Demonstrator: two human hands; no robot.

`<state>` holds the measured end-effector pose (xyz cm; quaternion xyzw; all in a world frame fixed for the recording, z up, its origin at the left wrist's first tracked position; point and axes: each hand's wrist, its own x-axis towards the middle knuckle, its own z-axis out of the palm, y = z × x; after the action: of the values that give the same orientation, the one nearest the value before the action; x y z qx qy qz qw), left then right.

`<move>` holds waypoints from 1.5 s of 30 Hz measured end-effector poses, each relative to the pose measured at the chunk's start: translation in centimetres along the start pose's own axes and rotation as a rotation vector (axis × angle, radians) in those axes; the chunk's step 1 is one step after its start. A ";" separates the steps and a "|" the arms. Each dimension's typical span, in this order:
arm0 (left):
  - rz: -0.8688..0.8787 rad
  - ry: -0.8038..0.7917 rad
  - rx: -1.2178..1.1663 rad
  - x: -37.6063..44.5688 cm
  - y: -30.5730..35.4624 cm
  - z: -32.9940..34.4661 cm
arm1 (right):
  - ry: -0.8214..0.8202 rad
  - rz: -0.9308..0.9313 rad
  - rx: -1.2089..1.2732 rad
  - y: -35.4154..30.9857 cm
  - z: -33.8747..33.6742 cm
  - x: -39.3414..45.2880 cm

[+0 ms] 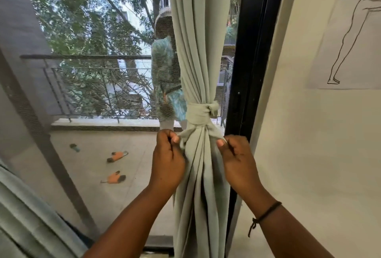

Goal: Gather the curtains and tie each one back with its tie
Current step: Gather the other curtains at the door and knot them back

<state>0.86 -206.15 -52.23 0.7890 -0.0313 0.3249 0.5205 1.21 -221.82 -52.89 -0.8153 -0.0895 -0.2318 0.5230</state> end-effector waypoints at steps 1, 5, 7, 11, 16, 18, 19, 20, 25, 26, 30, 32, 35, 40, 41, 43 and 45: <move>-0.027 0.023 -0.058 0.1 0.5 0.2 | -0.003 0.007 0.025 -0.3 0.0 -0.2; 0.137 0.064 -0.228 1.4 1.6 -0.9 | 0.073 -0.059 0.083 -1.4 -0.8 -0.2; 0.373 -0.055 -0.038 2.3 1.2 -2.2 | 0.119 -0.168 -0.017 -1.7 -1.9 0.3; 0.689 -0.147 0.505 3.9 0.1 -4.6 | 0.164 -0.394 -0.301 -2.0 -3.9 0.6; 0.741 -0.230 0.638 4.5 -2.5 -6.9 | 0.165 -0.486 -0.494 -0.7 -4.9 -0.4; 0.713 -0.225 0.636 4.5 -3.3 -7.4 | 0.158 -0.504 -0.529 -0.1 -5.0 -0.8; 0.687 -0.225 0.631 4.5 -3.5 -7.5 | 0.146 -0.515 -0.533 0.0 -5.0 -1.0; 0.673 -0.222 0.637 4.6 -3.5 -7.7 | 0.139 -0.528 -0.536 0.2 -5.0 -1.2; 0.754 -0.208 0.676 5.0 -3.5 -8.0 | 0.153 -0.528 -0.528 1.0 -5.3 -1.7; 0.752 -0.218 0.665 4.9 -3.5 -7.9 | 0.152 -0.518 -0.515 1.1 -5.4 -1.9; 0.604 -0.231 0.586 4.0 -2.9 -6.9 | 0.123 -0.439 -0.383 1.2 -4.9 -2.9; 0.444 -0.236 0.465 2.7 -2.3 -5.7 | 0.018 -0.320 -0.181 0.9 -4.0 -3.8; 0.239 -0.207 0.204 -0.6 -1.3 -2.8 | -0.188 -0.009 0.198 -0.1 -3.2 -4.2; -0.009 -0.040 -0.238 -2.6 0.7 0.4 | -0.298 0.303 0.663 0.0 -2.8 -1.4; -0.017 -0.031 -0.287 -2.3 1.0 0.5 | -0.336 0.339 0.673 -0.3 -2.7 -1.0; 0.023 -0.041 -0.273 -1.8 1.3 0.7 | -0.407 0.349 0.612 -0.8 -2.2 -0.4; 0.033 -0.026 -0.194 -1.3 1.1 0.9 | -0.356 0.261 0.390 -1.8 -1.7 -0.5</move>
<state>-0.20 -207.79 -52.27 0.7383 -0.0823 0.3189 0.5887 -0.43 -222.49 -51.14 -0.7321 -0.1169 0.0059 0.6711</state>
